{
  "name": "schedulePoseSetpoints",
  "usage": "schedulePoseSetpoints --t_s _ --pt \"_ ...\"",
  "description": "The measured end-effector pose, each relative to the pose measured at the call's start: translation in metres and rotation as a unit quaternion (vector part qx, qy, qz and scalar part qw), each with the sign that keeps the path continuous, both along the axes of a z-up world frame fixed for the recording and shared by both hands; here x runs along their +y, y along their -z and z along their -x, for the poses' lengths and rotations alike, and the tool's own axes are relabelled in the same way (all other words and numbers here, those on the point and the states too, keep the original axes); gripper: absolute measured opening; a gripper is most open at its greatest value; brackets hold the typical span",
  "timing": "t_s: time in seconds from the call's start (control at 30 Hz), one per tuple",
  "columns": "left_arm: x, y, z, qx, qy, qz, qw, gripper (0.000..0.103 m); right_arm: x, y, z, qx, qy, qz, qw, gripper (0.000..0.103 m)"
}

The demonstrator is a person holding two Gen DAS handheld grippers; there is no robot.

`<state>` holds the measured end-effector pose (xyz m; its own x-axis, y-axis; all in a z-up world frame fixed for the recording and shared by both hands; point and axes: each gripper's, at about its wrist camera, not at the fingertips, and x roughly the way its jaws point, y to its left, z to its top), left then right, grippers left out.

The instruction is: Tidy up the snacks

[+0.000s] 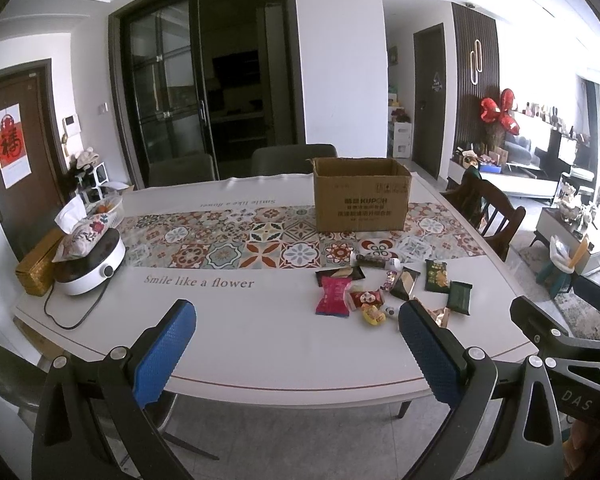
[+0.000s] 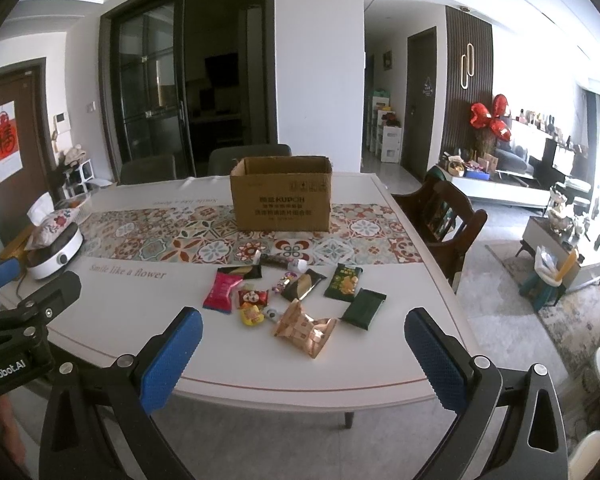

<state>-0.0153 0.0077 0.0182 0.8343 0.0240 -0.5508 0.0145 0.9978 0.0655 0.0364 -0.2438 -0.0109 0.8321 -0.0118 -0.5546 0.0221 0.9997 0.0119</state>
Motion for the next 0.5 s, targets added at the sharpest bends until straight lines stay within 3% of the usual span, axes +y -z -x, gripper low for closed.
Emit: schedulePoseSetpoints --t_s 0.5 --pt "0.0011 -0.0004 0.0017 -0.002 0.001 0.001 1.0 0.103 0.0008 -0.0017 -0.001 -0.002 0.0 0.002 1.0 0.102"
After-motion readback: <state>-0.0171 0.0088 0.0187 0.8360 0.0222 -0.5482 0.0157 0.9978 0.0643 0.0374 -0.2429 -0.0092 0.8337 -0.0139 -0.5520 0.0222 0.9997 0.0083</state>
